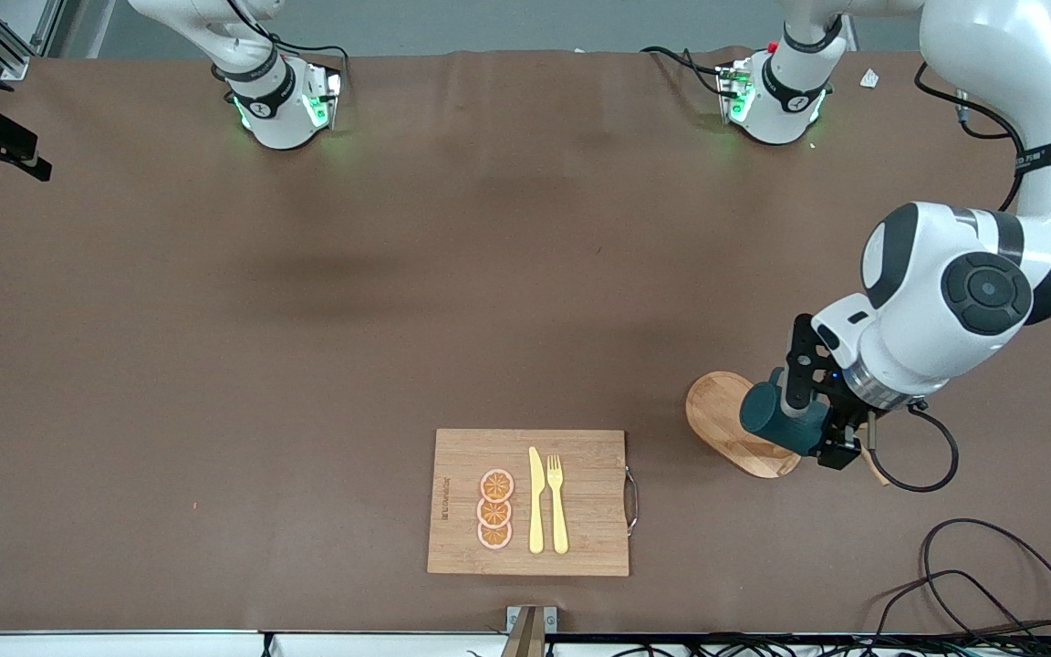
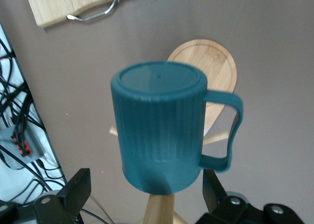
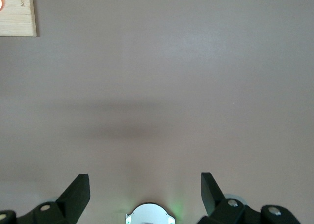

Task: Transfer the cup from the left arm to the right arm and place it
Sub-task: 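Close the left gripper on the teal mug's body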

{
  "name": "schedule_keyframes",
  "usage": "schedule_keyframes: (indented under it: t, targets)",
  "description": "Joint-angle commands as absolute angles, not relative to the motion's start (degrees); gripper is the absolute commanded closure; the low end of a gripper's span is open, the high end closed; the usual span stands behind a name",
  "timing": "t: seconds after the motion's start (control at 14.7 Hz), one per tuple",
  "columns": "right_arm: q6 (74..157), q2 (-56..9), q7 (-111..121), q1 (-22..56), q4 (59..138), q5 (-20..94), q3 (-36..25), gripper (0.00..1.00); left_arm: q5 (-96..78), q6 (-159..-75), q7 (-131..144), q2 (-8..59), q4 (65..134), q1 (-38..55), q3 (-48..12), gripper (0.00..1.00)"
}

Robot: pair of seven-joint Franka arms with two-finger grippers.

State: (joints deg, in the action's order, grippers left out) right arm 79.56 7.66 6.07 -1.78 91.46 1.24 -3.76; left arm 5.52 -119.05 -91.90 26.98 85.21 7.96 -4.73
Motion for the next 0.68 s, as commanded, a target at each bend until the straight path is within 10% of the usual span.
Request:
schedule_keyframes:
  t: [0.0, 0.61]
  targets:
    - [79.5, 8.9, 6.9, -1.9, 92.7, 0.9, -3.7, 0.0, 4.2, -119.8, -93.1, 28.2, 84.6, 6.9, -5.0, 0.0]
    - [79.7, 8.9, 7.2, -1.9, 92.7, 1.5, -3.7, 0.0, 2.0, -121.1, -93.2, 30.1, 84.6, 7.2, -5.2, 0.0]
